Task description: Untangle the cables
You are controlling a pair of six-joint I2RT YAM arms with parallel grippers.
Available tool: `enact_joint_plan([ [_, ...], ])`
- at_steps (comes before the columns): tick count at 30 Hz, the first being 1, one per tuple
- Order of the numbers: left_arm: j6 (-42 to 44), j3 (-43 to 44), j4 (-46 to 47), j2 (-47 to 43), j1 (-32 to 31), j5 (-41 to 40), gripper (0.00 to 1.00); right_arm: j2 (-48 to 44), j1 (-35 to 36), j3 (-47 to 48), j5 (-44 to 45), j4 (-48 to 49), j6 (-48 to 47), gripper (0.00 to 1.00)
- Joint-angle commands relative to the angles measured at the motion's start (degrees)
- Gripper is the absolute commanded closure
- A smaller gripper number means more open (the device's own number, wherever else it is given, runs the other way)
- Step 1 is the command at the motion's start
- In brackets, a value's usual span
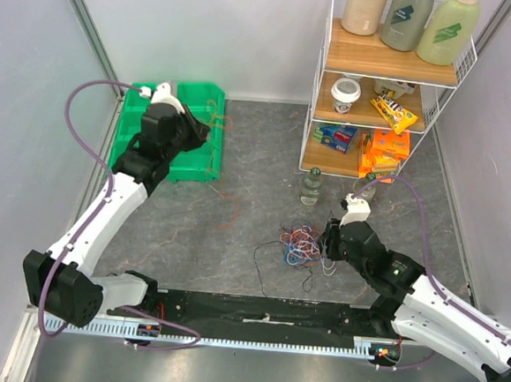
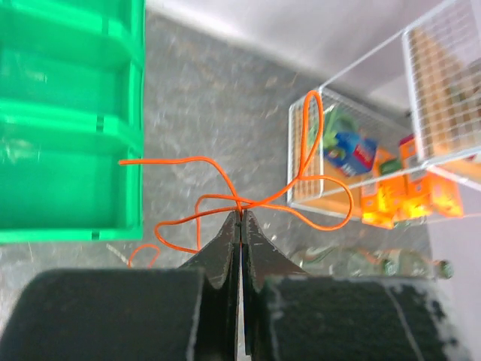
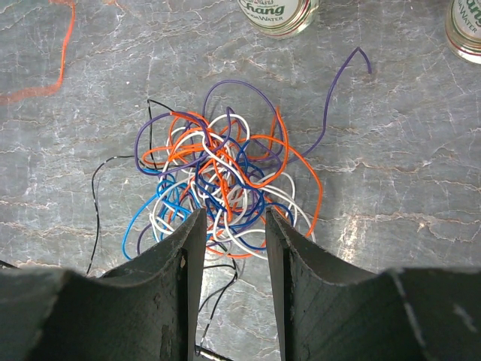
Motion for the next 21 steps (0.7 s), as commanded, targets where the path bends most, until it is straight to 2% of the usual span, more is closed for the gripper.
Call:
enact_joint_plan([
  [1, 2.6, 7.8, 2.5, 0.7, 4.0, 3.9, 0.98, -1.3, -0.1, 2.3, 1.3, -0.1, -0.4, 0.55],
  [5, 4.1, 17.2, 2.3, 1.8, 6.5, 11.2, 0.99, -1.2, -0.1, 2.2, 1.3, -0.1, -0.3, 0.55],
  [10, 6.4, 27.7, -0.9, 5.3, 7.4, 10.6, 0.98, 0.3, -0.1, 3.2, 1.0, 0.1, -1.0, 0.55],
  [14, 6.9, 30.6, -2.4, 7.7, 9.5, 8.3, 0.98, 0.5, -0.1, 3.9, 1.2, -0.1, -1.2, 0.55],
  [21, 9.1, 28.8, -3.1, 7.5, 12.0, 6.1, 0.99, -0.4, -0.1, 3.7, 1.6, -0.7, -1.0, 0.55],
])
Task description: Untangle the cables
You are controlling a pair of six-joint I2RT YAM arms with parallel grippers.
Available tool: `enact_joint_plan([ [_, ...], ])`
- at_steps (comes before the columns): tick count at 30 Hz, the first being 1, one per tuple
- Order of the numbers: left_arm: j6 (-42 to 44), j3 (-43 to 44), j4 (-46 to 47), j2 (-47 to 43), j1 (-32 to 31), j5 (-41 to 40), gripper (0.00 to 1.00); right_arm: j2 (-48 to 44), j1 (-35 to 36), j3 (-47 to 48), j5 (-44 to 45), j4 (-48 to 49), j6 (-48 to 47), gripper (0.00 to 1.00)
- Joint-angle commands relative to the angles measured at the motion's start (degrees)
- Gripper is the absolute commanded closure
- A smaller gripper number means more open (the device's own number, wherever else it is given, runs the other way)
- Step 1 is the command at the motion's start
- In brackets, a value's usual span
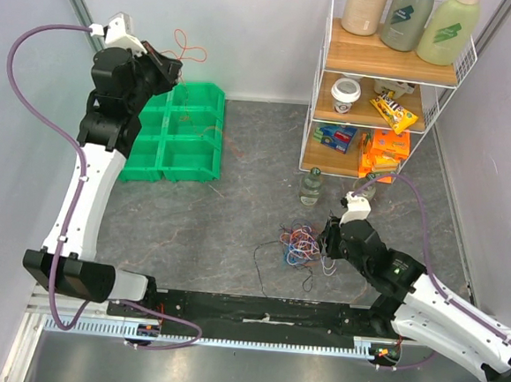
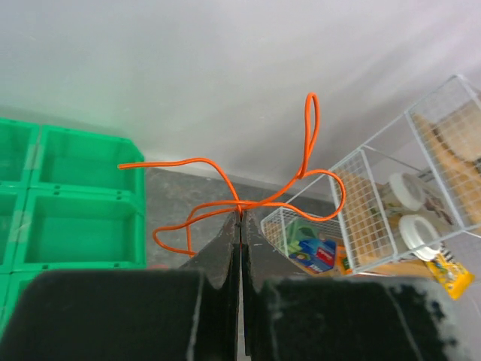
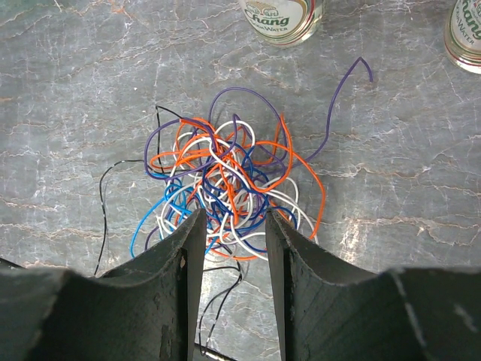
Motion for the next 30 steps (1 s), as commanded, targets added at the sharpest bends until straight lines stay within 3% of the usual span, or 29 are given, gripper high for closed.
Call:
enact_joint_plan([
  [1, 4.6, -1.2, -1.1, -0.5, 1.1, -2.2, 0.98, -0.6, -0.1, 2.1, 1.5, -0.1, -0.8, 0.55],
  [9, 5.8, -9.1, 0.1, -2.8, 3.5, -6.4, 0.98, 0.6, -0.1, 2.2, 1.4, 0.3, -0.6, 0.55],
  [14, 7.8, -11.1, -0.8, -3.6, 3.7, -13.5, 0.98, 0.9, -0.1, 2.2, 1.4, 0.5, -0.6, 0.55],
  [21, 8.5, -10.1, -5.3, 1.3, 3.9, -15.6, 0.99, 1.5, -0.1, 1.8, 1.2, 1.0, -0.4, 0.55],
  [30, 4.6, -22.8, -1.3, 7.8, 1.5, -9.4, 0.98, 1.6, -0.1, 1.4, 0.6, 1.6, 0.1, 0.55],
])
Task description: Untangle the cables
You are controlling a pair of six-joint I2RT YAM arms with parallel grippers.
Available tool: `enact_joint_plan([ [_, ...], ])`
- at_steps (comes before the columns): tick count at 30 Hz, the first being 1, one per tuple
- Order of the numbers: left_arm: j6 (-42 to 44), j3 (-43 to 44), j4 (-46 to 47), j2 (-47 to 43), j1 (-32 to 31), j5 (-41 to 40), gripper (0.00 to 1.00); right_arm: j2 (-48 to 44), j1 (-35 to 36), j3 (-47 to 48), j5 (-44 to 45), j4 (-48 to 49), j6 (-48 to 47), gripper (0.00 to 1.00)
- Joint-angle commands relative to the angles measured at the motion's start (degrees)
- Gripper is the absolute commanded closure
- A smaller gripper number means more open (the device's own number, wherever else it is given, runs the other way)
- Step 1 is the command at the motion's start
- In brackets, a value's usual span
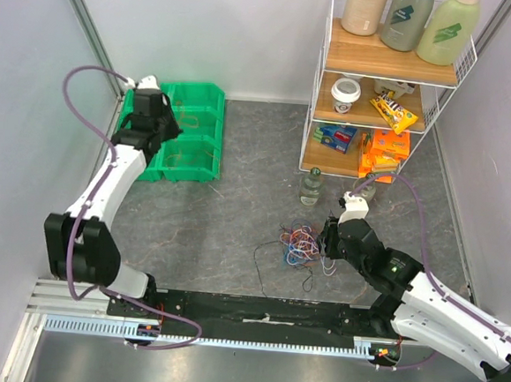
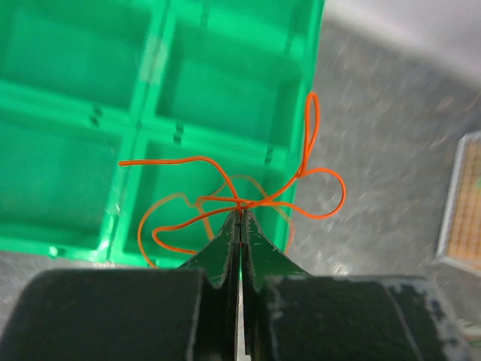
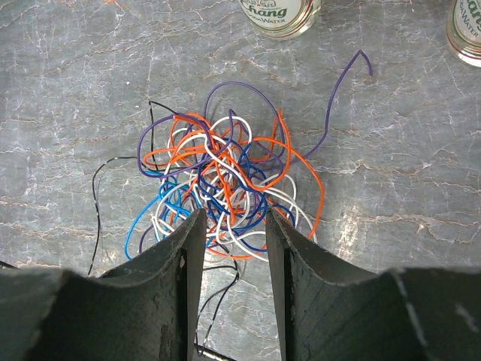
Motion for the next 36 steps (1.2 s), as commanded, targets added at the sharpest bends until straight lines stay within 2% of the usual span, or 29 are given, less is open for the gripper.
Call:
enact_joint_plan([
  [1, -2.2, -5.1, 1.7, 4.2, -1.6, 2.3, 0.98, 0.1, -0.1, 1.2, 0.7, 1.7, 0.2, 0.55],
  [9, -5.5, -6.2, 1.8, 10.9, -1.6, 2.5, 0.98, -0.8, -0.1, 0.5, 0.4, 1.7, 0.5, 0.55],
  [13, -4.2, -2.2, -0.1, 16.6, -1.6, 2.4, 0.98, -0.9, -0.1, 0.8, 0.4, 1.8, 0.3, 0.55],
  [17, -1.9, 4.5, -6.1, 22.5, -1.4, -0.6, 0.96, -1.2, -0.1, 0.8, 0.3, 1.6, 0.0, 0.55],
  [19, -0.9, 5.8, -7.1, 23.4, -1.2, -1.9, 0.89, -1.6, -0.1, 0.8, 0.2, 1.7, -0.1, 0.55],
  [21, 0.0, 6.9, -8.2, 23.1, -1.2, -2.0, 0.71, -1.6, -0.1, 0.5, -0.2, 1.7, -0.1, 0.54],
  [22, 0.5, 7.1, -8.2, 22.4, -1.2, -1.7, 0.65, -1.7, -0.1, 0.4, -0.5, 1.9, -0.3, 0.55],
  [25, 1.2, 7.0, -9.1, 19.1, -1.1, -1.5, 0.52, -1.6, 0.0, 0.2, -1.3, 1.9, -1.2, 0.55],
  [28, 1.6, 5.1, -9.7, 14.7, -1.1, 1.2, 0.34, -1.6, -0.1, 0.9, -2.6, 1.2, -3.0, 0.55],
  [31, 1.4, 1.0, -9.7, 9.7, -1.4, 8.0, 0.23, -1.5, -0.1, 2.3, -4.0, -0.1, -4.2, 0.55],
  [33, 0.9, -2.0, -9.4, 7.6, -2.9, 12.3, 0.21, -1.4, -0.1, 2.7, -5.0, -0.5, -4.6, 0.54],
  [35, 1.9, -2.4, -9.8, 7.0, -8.2, 9.2, 0.21, -1.0, -0.1, 2.9, -5.6, -0.5, -4.9, 0.55],
  [36, 2.5, -1.4, -11.0, 7.8, -12.1, 4.6, 0.2, -0.6, -0.1, 3.1, -5.8, -0.5, -5.1, 0.55],
])
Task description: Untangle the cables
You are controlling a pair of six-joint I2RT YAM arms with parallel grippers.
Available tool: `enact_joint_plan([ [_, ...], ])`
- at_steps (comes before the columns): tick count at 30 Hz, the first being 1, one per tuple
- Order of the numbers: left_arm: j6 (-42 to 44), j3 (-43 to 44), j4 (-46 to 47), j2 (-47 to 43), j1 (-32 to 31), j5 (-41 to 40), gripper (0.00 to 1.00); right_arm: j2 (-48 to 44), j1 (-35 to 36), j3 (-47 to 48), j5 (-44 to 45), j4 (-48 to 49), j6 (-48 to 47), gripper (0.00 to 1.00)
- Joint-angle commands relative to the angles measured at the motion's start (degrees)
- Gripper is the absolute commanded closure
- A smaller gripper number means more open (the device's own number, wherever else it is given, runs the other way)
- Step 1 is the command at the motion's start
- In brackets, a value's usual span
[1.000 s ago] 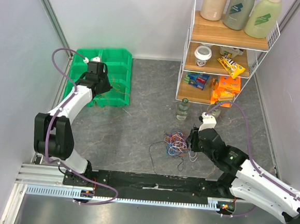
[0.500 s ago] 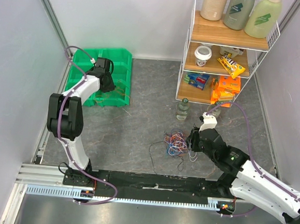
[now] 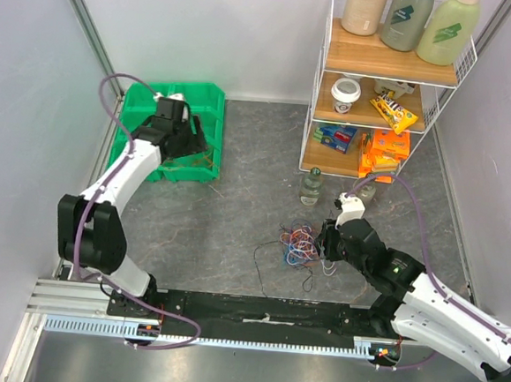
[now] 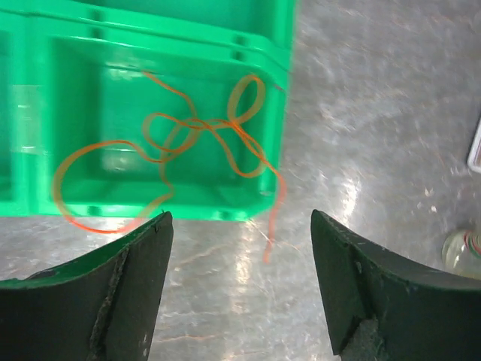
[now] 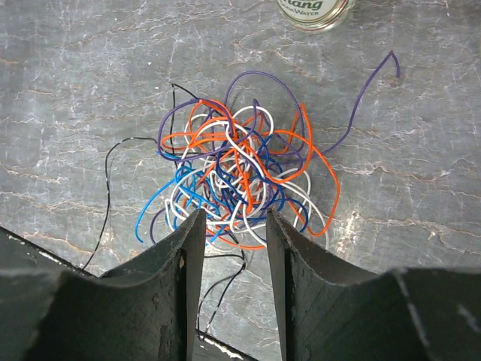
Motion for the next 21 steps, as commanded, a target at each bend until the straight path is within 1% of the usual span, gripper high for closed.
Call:
enact_joint_plan([
  [1, 3.2, 0.9, -2.5, 0.5, -13.7, -6.0, 0.19, 0.8, -0.1, 3.1, -2.0, -0.4, -2.3, 0.55],
  [3, 4.9, 4.4, -4.6, 5.5, -17.3, -11.3, 0.18, 1.3, -0.1, 3.3, -1.6, -0.3, -2.6, 0.55],
  [4, 5.2, 6.3, -6.1, 8.2, -18.4, -12.5, 0.2, 1.1, -0.1, 3.2, -1.3, -0.4, -2.5, 0.55],
  [6, 6.5, 9.6, -8.4, 12.1, -20.2, -16.6, 0.28, 0.7, -0.2, 3.0, -0.6, -0.5, -2.3, 0.55],
  [8, 6.6, 11.2, -10.4, 14.2, -22.0, -20.2, 0.28, -0.6, -0.2, 2.6, 0.5, -0.8, -1.9, 0.55],
  [13, 4.0, 6.7, -10.6, 14.4, -26.0, -27.3, 0.27, -2.3, -0.2, 2.1, 2.1, -1.4, 0.1, 0.55],
  [17, 2.0, 2.3, -9.5, 13.0, -27.3, -28.5, 0.27, -2.1, -0.1, 2.1, 1.0, -1.7, 0.8, 0.55],
  [21, 2.1, 1.4, -9.3, 14.7, -27.3, -27.5, 0.35, -2.6, -0.2, 2.1, 1.4, -2.6, 0.6, 0.55],
])
